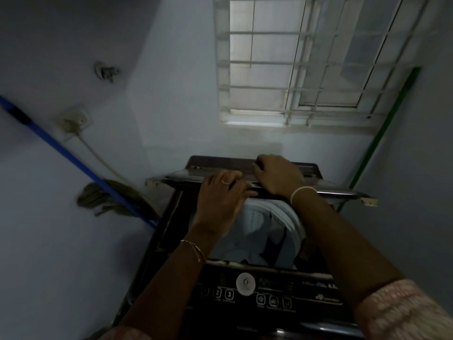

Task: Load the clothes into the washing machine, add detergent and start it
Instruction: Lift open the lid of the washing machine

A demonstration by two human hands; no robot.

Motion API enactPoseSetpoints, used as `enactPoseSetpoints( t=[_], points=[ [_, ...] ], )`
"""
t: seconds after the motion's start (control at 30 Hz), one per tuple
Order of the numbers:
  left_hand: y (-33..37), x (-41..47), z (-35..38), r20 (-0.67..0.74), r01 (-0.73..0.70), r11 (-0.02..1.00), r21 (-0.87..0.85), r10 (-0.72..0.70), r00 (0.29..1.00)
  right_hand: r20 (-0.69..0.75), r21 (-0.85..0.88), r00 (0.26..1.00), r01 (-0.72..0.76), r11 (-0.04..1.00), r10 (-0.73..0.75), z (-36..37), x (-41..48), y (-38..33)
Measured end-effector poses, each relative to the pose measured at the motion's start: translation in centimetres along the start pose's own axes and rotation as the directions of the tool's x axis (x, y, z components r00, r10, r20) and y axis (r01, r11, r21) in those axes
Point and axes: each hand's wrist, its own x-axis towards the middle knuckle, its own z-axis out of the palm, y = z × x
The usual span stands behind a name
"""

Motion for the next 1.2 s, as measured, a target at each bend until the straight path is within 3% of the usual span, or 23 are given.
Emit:
enactPoseSetpoints(
  t=[0.13, 0.3, 0.43, 0.6, 0.77, 1.03, 1.2],
  points=[
    [-0.3, 3.3, 0.2, -0.015, 0.048, 0.998, 0.039, -0.048, 0.999, -0.342, -0.103, 0.932, 0.092, 0.990, -0.122, -2.4, -0.1, -0.3],
    [-0.2, 7.7, 0.7, -0.069, 0.199, 0.972, 0.126, -0.191, 0.979, -0.526, -0.259, 0.809, 0.141, 0.956, -0.262, -3.1, 0.3, 0.2],
    [-0.3, 11.5, 1.5, -0.005, 0.302, 0.928, 0.219, -0.308, 0.951, -0.544, -0.338, 0.793, 0.090, 0.937, -0.273, -3.0, 0.7, 1.3],
    [-0.9, 14.6, 2.7, 0.036, 0.339, 0.918, 0.206, -0.354, 0.935, -0.401, -0.436, 0.892, 0.013, 0.900, -0.208, -2.3, 2.6, 2.2],
    [-2.1, 17.9, 4.1, 0.126, 0.377, 0.905, 0.197, -0.405, 0.906, -0.368, -0.468, 0.918, -0.044, 0.883, -0.149, -1.0, 4.9, 3.0],
    [-5.9, 20.1, 8.1, 0.196, 0.216, 0.971, 0.097, -0.232, 0.953, -0.446, -0.379, 0.892, -0.110, 0.919, -0.078, -1.2, 10.9, 3.2],
    [-7.4, 20.3, 11.1, 0.329, 0.211, 0.966, 0.150, -0.250, 0.911, -0.465, -0.339, 0.884, -0.132, 0.932, -0.044, -1.3, 15.2, 4.1]
  ],
)
